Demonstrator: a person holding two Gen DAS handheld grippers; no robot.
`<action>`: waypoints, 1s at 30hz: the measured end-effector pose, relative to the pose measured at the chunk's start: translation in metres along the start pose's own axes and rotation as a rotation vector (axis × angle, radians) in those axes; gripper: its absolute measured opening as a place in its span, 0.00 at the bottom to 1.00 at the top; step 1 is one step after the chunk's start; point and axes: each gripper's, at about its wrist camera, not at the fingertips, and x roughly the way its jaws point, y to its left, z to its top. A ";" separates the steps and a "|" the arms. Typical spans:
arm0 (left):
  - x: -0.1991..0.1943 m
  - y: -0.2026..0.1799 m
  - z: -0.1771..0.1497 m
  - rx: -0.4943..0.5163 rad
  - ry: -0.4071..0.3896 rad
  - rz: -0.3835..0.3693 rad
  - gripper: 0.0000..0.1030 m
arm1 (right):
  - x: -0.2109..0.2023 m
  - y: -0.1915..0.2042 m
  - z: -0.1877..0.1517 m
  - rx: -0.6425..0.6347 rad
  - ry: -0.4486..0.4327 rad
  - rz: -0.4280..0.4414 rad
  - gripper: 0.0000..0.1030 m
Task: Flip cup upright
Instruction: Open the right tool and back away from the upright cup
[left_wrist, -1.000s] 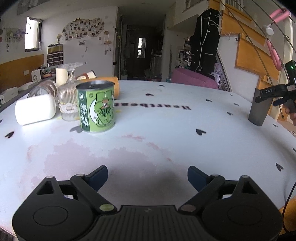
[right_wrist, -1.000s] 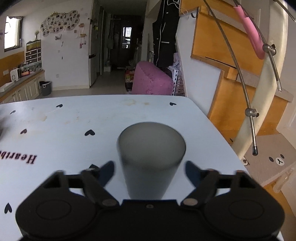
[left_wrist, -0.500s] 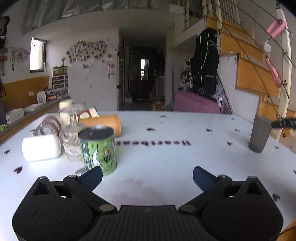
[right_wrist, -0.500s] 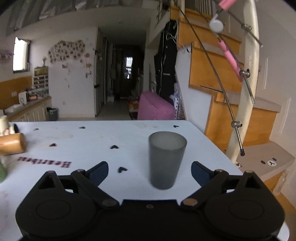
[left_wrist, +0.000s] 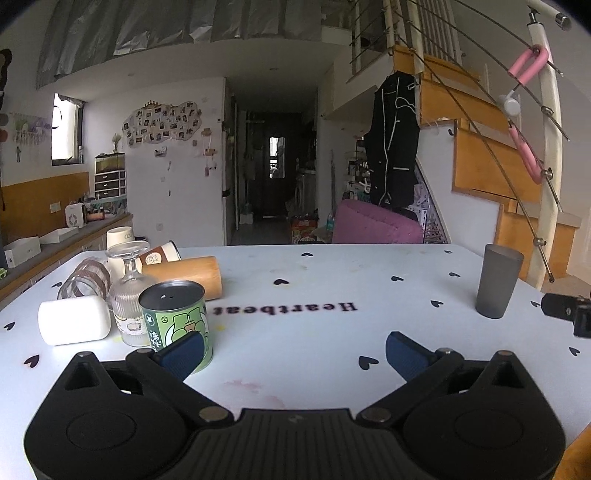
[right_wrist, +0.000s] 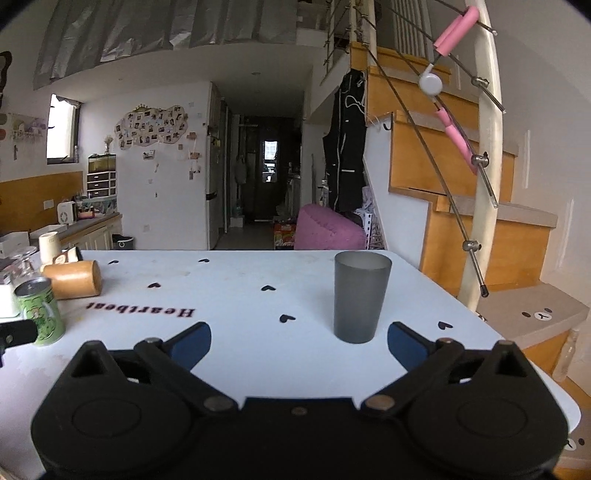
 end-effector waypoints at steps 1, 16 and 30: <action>-0.001 -0.001 0.000 0.001 0.000 -0.002 1.00 | -0.002 0.000 -0.001 -0.003 -0.001 0.002 1.00; -0.012 -0.005 -0.003 0.005 -0.010 -0.017 1.00 | -0.017 0.008 -0.008 -0.020 -0.002 -0.007 1.00; -0.013 -0.009 -0.003 0.008 -0.008 -0.024 1.00 | -0.018 0.003 -0.008 -0.012 0.001 -0.017 1.00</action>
